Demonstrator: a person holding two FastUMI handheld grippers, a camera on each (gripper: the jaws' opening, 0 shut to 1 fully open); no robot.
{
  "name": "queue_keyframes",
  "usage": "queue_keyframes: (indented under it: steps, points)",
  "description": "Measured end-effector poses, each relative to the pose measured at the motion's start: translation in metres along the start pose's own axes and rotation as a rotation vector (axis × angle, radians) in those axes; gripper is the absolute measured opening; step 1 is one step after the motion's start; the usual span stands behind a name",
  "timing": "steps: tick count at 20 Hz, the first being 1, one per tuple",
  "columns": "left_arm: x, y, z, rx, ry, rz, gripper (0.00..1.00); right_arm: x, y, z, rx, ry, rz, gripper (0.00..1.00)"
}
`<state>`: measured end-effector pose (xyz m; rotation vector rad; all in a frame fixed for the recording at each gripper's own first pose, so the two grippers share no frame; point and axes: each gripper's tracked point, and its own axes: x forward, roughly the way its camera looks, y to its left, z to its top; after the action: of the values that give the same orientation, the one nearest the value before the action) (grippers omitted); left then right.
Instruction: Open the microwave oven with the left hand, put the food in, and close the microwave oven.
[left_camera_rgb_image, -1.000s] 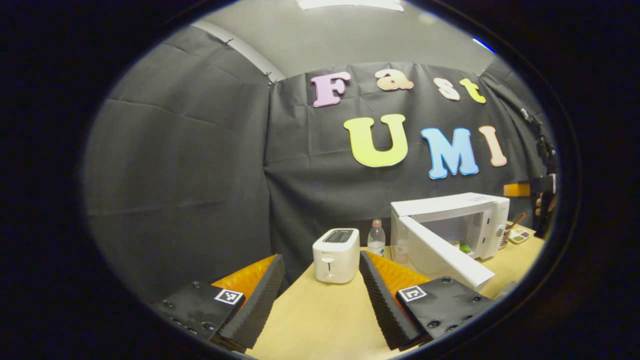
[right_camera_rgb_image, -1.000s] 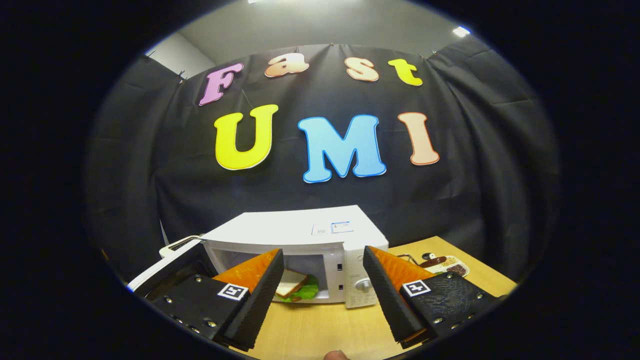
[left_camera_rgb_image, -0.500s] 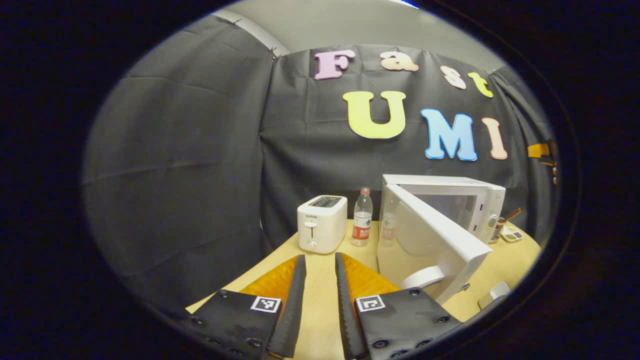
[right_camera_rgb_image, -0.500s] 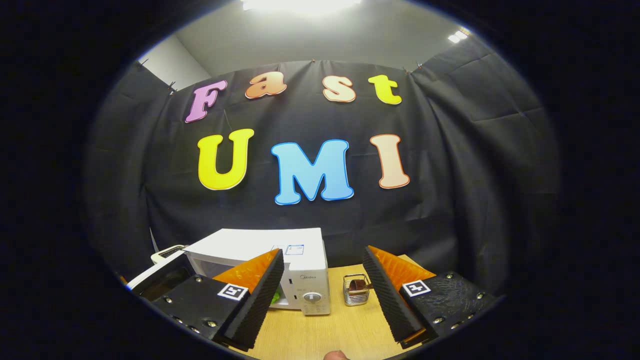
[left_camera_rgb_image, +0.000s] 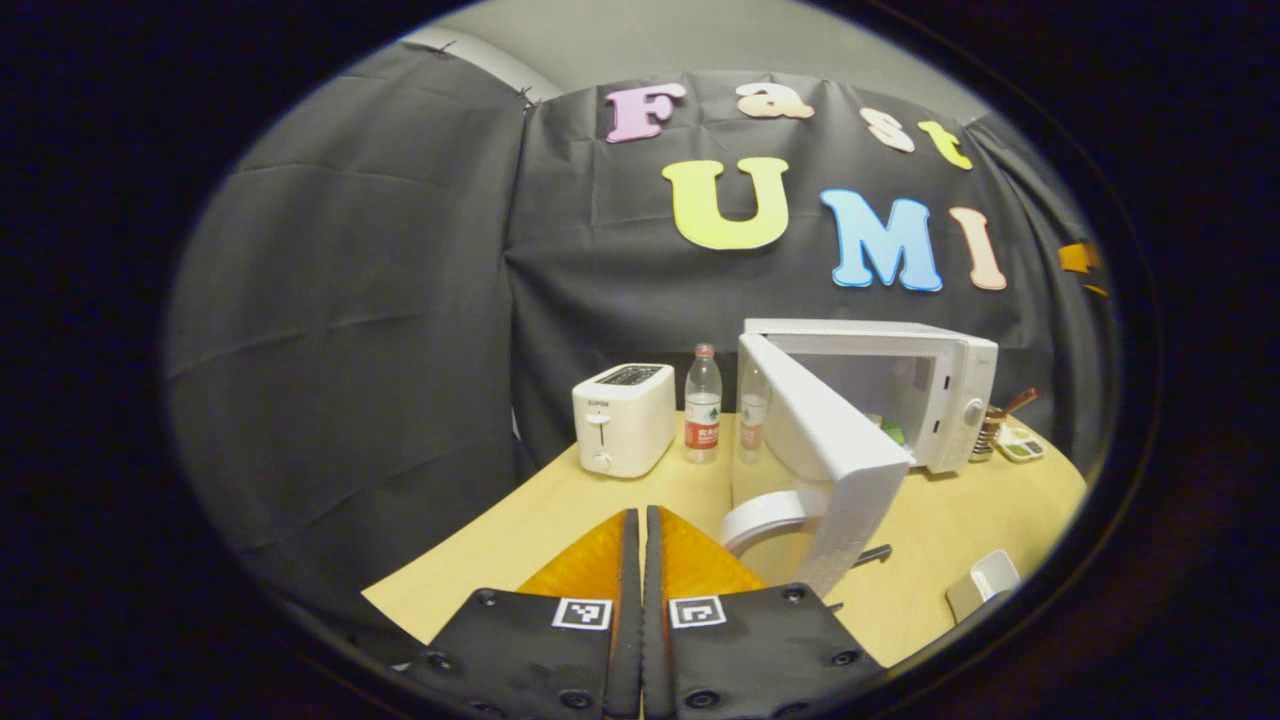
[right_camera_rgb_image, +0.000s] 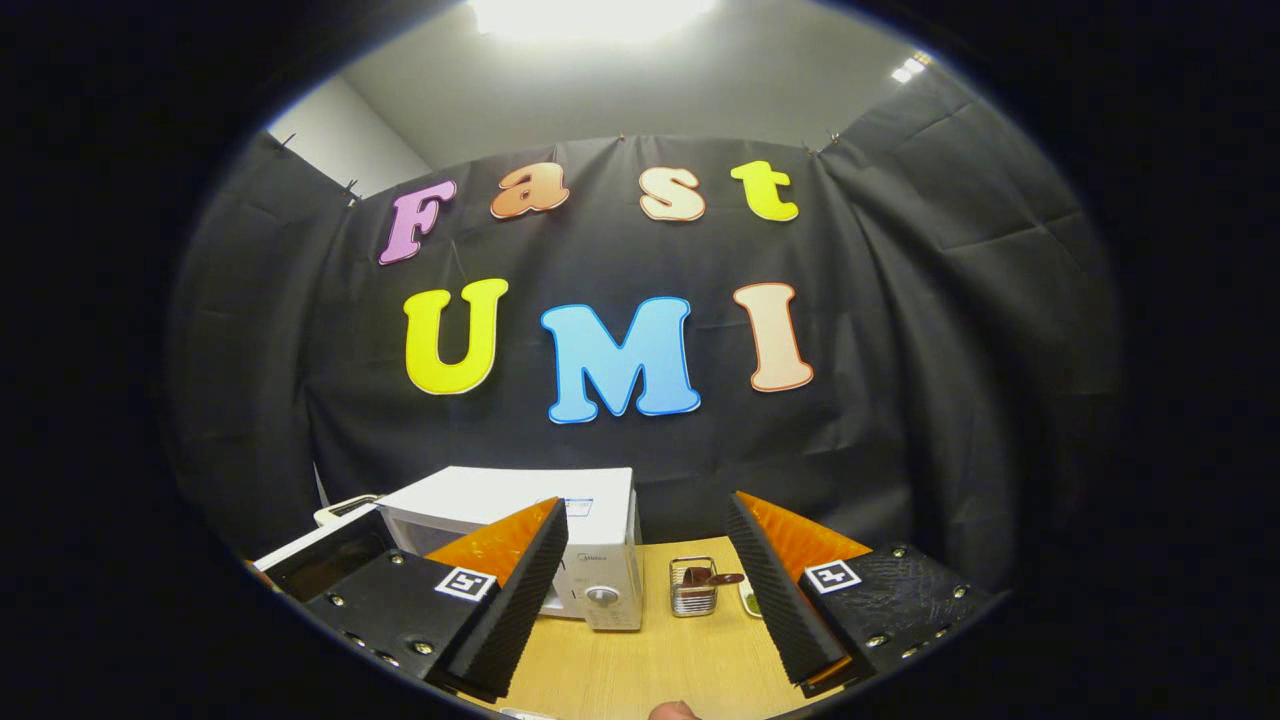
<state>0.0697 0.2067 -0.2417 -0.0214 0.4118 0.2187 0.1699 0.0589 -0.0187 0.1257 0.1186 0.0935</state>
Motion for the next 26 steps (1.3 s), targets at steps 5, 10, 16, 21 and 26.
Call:
queue_keyframes:
  steps: [5, 10, 16, 21, 26]
  points:
    - [-0.003, -0.020, 0.002, 0.008, 0.007, 0.018, 0.07, -0.013, -0.032, -0.009, -0.017, 0.025, 0.014, 0.96]
    - [-0.009, -0.060, 0.002, 0.010, 0.014, -0.005, 0.07, -0.030, -0.071, -0.020, -0.057, 0.047, 0.027, 0.96]
    - [-0.010, -0.124, 0.010, 0.073, 0.008, -0.048, 0.07, -0.048, -0.110, -0.034, -0.043, 0.080, 0.053, 0.96]
    - [-0.001, -0.180, 0.023, 0.091, -0.002, -0.147, 0.07, -0.064, -0.126, -0.032, -0.017, 0.076, 0.035, 0.96]
    - [0.022, -0.222, 0.030, 0.089, 0.000, -0.258, 0.07, -0.071, -0.130, -0.032, 0.008, 0.082, -0.009, 0.96]
